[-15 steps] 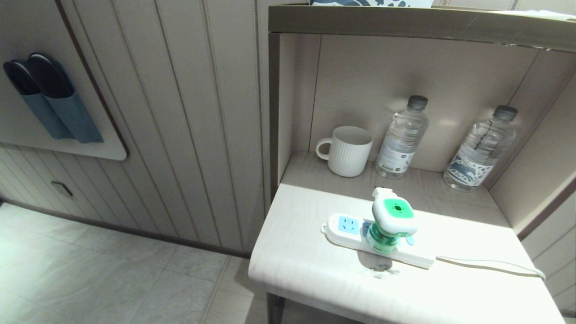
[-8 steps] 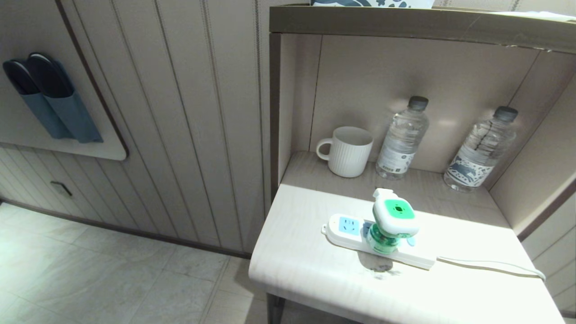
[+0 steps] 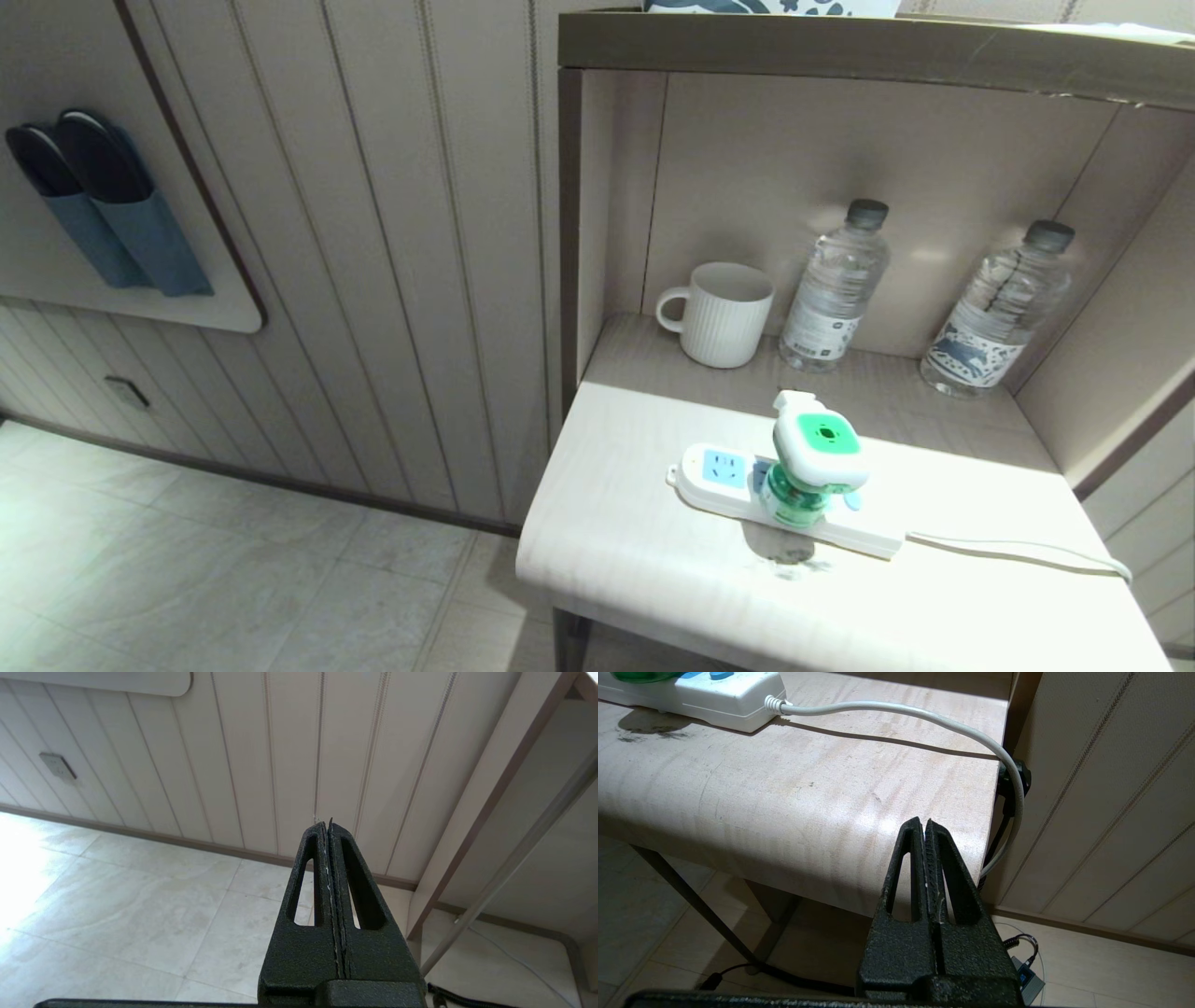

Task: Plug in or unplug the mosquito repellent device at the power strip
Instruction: Pick up the mosquito repellent liquid

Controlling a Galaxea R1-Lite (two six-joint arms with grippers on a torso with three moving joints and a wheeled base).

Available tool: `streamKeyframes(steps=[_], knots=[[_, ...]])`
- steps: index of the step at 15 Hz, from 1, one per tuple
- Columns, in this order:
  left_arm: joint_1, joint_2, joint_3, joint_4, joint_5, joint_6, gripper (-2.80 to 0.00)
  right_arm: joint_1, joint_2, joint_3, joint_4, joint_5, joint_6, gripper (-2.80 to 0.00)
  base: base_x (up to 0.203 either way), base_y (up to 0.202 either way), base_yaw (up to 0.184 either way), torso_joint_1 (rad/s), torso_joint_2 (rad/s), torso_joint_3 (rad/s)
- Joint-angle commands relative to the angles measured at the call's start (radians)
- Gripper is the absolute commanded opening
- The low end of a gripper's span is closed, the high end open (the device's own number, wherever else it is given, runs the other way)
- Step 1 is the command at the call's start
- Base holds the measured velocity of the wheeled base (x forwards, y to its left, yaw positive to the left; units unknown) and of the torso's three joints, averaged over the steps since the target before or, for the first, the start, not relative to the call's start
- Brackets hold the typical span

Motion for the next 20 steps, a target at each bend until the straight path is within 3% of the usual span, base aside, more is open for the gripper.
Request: streamKeyframes(steps=[1,4,10,17,20], knots=[[0.000,0.001,0.000,0.000,0.000,0.000,-2.80,0.000,0.000,0.000,0.000,-0.001,0.000,-2.80,0.000,0.000,0.000,0.000,0.00,0.000],[0.000,0.001,0.000,0.000,0.000,0.000,-2.80,0.000,0.000,0.000,0.000,-0.001,0.000,-2.80,0.002,0.001,-0.019,0.000,0.00,0.001],[0.000,0.001,0.000,0.000,0.000,0.000,-2.80,0.000,0.000,-0.001,0.000,0.001,0.000,-2.80,0.000,0.004,-0.141,0.002,0.00,0.004],[0.000,0.001,0.000,0.000,0.000,0.000,-2.80,-0.001,0.000,-0.001,-0.001,0.002,-0.011,-2.80,0.000,0.000,0.000,0.000,0.00,0.000],[0.000,0.001,0.000,0.000,0.000,0.000,-2.80,0.000,0.000,-0.084,0.037,0.017,-0.013,-2.80,0.000,0.000,0.000,0.000,0.00,0.000]])
